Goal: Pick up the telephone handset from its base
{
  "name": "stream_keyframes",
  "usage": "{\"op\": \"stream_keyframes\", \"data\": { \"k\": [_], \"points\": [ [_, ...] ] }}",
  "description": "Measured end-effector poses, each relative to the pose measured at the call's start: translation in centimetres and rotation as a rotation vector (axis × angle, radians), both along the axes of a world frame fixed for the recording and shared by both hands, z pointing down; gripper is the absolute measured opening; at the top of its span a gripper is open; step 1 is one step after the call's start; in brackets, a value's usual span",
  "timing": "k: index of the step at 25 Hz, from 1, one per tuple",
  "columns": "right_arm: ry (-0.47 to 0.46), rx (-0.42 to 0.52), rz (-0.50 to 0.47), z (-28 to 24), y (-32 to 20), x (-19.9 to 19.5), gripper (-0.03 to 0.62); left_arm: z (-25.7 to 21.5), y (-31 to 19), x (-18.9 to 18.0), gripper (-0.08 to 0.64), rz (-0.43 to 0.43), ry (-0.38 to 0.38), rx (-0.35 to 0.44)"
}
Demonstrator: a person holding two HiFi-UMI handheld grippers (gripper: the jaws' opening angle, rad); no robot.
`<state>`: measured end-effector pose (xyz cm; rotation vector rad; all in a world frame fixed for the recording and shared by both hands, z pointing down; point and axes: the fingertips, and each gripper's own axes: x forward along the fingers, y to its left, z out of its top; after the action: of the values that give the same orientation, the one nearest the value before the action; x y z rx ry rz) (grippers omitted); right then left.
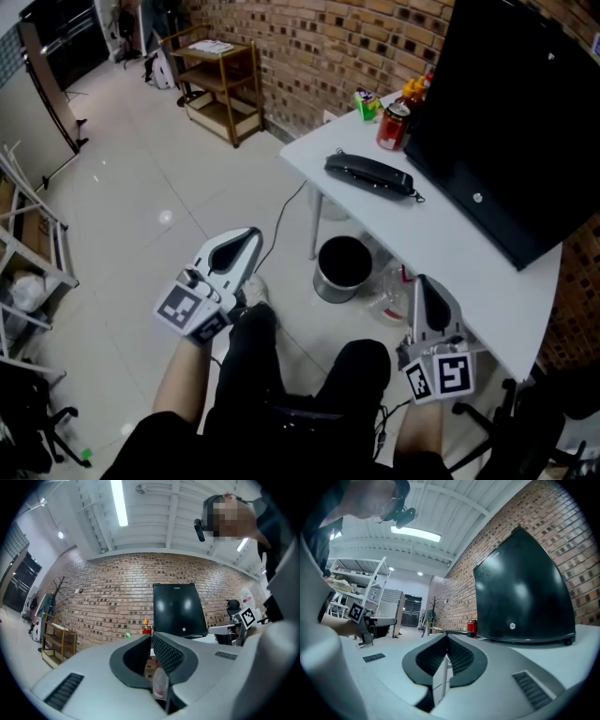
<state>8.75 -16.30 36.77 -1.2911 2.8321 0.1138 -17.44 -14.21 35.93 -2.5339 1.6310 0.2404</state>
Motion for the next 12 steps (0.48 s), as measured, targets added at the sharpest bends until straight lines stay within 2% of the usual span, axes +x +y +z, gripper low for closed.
{"op": "stream_keyframes", "data": {
  "k": [5, 9, 12],
  "points": [
    [0.003, 0.015, 0.034, -1.0, -1.4, 0.7, 0.009, -1.1, -2.9, 0.4, 0.023, 0.035, -0.019, 0.008],
    [-0.026, 0.011, 0.047, -1.9, -2.9, 0.8, 0.009, -1.6, -5.0, 2.2, 0.023, 0.107, -0.054, 0.007],
    [-0.024, 0.006, 0.057, -2.2, -3.2, 0.5, 0.009, -1.7, -6.0, 2.8, 0.023, 0.139, -0.048, -0.006]
  ]
}}
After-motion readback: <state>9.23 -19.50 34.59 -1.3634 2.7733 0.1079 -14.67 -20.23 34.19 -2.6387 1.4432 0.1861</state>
